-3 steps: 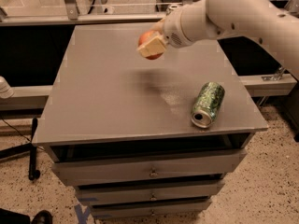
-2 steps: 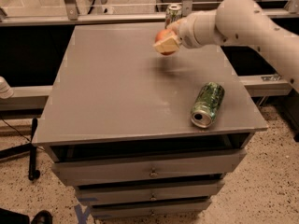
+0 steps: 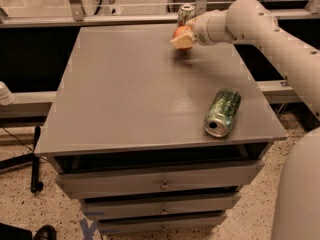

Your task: Move apple near 7up can

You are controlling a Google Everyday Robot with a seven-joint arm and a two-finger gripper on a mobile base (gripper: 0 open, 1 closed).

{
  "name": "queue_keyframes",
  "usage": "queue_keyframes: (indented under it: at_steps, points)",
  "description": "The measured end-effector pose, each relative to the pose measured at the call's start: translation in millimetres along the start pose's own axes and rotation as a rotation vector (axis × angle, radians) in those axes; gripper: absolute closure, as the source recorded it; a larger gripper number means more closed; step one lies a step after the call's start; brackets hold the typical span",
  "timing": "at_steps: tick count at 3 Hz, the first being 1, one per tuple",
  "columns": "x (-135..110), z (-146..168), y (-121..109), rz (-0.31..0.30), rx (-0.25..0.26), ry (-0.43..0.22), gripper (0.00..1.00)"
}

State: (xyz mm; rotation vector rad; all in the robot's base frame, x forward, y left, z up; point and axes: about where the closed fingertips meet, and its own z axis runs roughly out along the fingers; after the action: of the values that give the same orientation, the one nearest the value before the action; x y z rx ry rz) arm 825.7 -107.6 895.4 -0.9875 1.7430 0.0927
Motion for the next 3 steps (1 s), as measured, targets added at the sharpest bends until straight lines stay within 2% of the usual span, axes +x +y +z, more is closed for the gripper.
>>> queue_keyframes:
  at_steps: [1, 2, 3]
  points:
    - [4, 1, -22, -0.024, 0.033, 0.020, 1.00]
    - [9, 2, -32, -0.025, 0.040, 0.041, 1.00]
    - [19, 6, -30, 0.001, 0.015, 0.078, 0.84]
